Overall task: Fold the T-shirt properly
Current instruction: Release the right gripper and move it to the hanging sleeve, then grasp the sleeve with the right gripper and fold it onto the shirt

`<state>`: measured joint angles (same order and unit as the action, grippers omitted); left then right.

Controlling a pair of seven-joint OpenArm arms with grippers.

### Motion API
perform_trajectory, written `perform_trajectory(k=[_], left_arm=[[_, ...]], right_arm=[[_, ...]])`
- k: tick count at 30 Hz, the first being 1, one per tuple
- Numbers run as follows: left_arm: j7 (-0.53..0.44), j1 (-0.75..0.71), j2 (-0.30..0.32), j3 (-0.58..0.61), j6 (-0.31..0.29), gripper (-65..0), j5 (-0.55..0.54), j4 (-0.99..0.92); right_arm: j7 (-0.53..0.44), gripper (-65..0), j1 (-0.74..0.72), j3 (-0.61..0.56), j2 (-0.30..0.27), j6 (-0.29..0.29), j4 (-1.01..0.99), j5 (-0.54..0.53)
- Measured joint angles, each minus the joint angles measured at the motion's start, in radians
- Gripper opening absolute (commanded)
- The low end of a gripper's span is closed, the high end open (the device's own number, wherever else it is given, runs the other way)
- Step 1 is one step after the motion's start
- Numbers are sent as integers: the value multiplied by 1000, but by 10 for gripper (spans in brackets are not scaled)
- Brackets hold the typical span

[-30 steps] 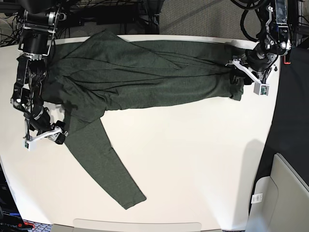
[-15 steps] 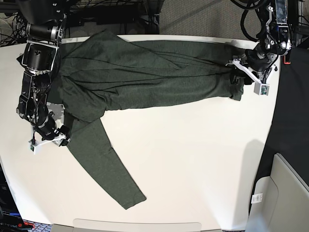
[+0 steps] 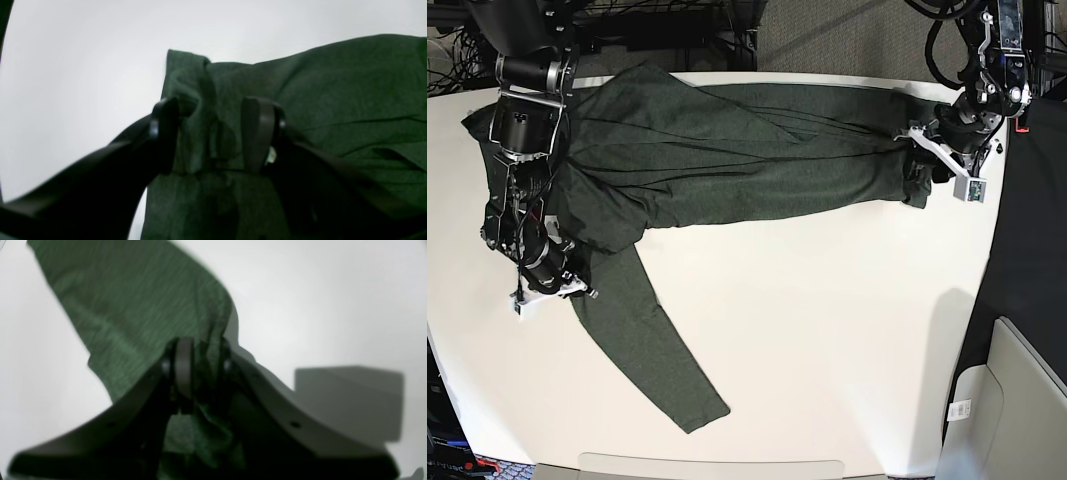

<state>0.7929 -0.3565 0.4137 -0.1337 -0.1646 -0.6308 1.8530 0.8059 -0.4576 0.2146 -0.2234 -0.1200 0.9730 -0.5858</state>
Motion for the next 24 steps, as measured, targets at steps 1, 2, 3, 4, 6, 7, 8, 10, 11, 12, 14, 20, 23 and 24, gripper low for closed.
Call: perform_trajectory(k=[1, 2, 3, 4, 6, 7, 8, 10, 11, 12, 14, 20, 23, 24], left_arm=[[0, -1, 0, 0, 0, -356, 0, 0], [0, -1, 0, 0, 0, -357, 0, 0], [0, -1, 0, 0, 0, -357, 0, 0], [0, 0, 0, 0, 0, -357, 0, 0], [0, 0, 0, 0, 0, -357, 0, 0], [0, -1, 0, 0, 0, -357, 0, 0], [0, -2, 0, 0, 0, -357, 0, 0], [-1, -1, 0, 0, 0, -357, 0, 0], [0, 0, 0, 0, 0, -357, 0, 0], [-1, 0, -1, 0, 0, -357, 0, 0], [0, -1, -1, 0, 0, -357, 0, 0], [0, -1, -1, 0, 0, -357, 0, 0], [0, -1, 0, -1, 0, -357, 0, 0], [0, -1, -1, -1, 0, -357, 0, 0]], right_arm=[[15, -629, 0, 0, 2, 0, 7, -11], [27, -643, 5, 0, 4, 0, 18, -16], [35, -648, 12, 0, 5, 0, 33, -24], [38, -646, 24, -1, 4, 2, 49, -50], [60, -646, 68, -1, 2, 5, 106, -109], [59, -646, 90, -2, -4, 8, 136, -138], [65, -646, 117, -4, -11, 3, 176, -175], [63, -646, 151, -3, -31, -21, 242, -249], [58, -646, 169, -1, -39, -48, 275, -291], [58, -646, 187, 0, -47, -78, 306, -330], [97, -646, 226, -2, -63, -135, 362, -390], [172, -646, 401, -5, -81, -262, 502, -473], [185, -646, 485, -5, -89, -337, 609, -517], [189, -646, 510, -4, -91, -359, 643, -523]])
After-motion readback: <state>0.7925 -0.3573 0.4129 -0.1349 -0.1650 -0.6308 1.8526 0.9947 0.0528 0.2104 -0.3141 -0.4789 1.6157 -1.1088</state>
